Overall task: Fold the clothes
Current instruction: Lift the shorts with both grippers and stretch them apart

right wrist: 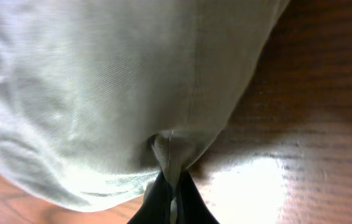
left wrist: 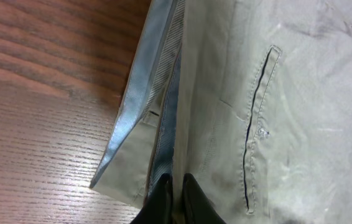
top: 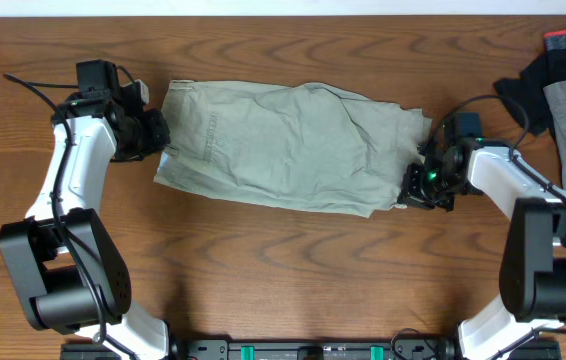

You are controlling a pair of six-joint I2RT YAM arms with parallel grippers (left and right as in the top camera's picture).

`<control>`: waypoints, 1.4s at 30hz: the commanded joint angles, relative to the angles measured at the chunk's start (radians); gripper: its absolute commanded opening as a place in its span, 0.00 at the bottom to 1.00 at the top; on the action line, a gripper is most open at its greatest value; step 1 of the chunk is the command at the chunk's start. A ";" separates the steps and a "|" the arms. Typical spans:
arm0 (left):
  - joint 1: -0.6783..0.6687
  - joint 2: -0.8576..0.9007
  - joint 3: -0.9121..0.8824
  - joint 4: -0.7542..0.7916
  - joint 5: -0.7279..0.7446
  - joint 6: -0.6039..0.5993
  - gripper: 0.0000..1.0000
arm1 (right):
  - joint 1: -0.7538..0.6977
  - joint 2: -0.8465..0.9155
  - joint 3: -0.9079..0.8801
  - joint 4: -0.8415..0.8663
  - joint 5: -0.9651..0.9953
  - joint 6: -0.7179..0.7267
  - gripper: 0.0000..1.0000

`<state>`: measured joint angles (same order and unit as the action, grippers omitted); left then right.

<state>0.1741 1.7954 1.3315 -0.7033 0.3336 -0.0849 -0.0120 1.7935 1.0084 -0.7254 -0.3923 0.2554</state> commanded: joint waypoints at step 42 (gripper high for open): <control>0.004 -0.797 0.671 -0.595 -0.039 0.116 0.06 | -0.180 -0.644 0.930 -0.458 0.409 0.141 0.01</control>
<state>0.1677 1.0050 1.9018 -1.2972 0.3523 -0.0132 -0.1665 1.1564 1.8565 -1.1671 -0.1062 0.3836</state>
